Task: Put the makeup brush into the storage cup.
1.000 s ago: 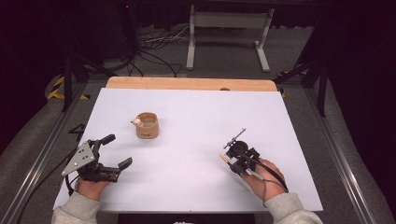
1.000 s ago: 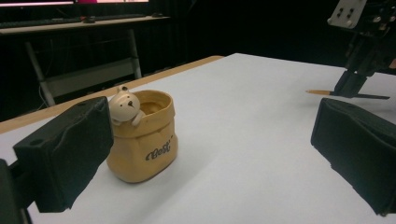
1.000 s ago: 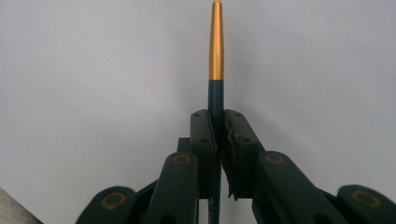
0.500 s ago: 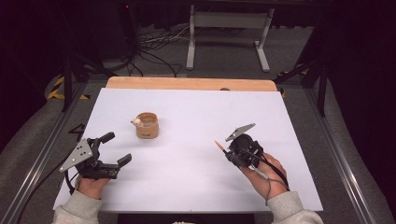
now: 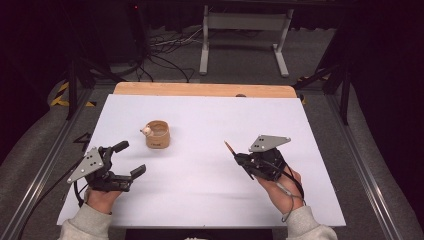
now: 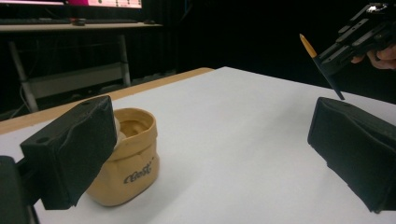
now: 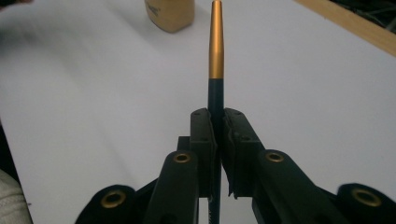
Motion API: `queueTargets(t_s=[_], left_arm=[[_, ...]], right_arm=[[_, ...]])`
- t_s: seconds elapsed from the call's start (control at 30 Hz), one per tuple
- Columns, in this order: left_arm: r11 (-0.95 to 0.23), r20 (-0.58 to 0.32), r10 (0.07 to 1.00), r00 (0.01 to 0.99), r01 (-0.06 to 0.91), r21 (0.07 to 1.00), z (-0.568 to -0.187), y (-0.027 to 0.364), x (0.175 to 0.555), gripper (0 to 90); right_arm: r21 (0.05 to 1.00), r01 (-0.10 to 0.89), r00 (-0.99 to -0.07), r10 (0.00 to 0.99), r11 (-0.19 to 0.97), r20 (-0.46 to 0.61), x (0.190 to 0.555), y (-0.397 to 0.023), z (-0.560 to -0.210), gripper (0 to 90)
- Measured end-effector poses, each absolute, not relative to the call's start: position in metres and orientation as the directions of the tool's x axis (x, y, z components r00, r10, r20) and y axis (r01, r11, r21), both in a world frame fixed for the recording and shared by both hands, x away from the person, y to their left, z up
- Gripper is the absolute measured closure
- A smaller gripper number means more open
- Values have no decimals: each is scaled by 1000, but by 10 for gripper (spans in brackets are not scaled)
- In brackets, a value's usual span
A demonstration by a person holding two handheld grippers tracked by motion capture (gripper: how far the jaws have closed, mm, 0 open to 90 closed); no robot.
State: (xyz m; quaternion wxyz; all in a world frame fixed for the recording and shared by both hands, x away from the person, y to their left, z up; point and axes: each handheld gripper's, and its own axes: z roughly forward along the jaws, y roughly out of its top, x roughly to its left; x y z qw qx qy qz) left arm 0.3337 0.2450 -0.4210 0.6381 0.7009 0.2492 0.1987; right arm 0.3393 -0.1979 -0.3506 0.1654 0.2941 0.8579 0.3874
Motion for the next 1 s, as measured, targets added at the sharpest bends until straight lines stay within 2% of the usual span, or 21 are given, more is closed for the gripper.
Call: queueTargets(t_s=[0.23, 0.37, 0.6, 1.0], left_arm=[[-66, -24, 588, 809, 78, 995, -415, 239, 333, 35], [-67, -19, 557, 830, 67, 996, -411, 232, 333, 47], [-54, -19, 530, 848, 56, 997, -407, 220, 336, 47], [-64, -8, 477, 879, 44, 997, -401, 203, 339, 30]], right_arm=[[859, 294, -798, 603, 419, -21, 336, -200, -358, 832], [877, 272, -808, 589, 396, -15, 337, -199, -363, 832], [934, 177, -852, 524, 312, -13, 334, -195, -368, 832], [949, 116, -897, 441, 292, -26, 334, -173, -381, 832]])
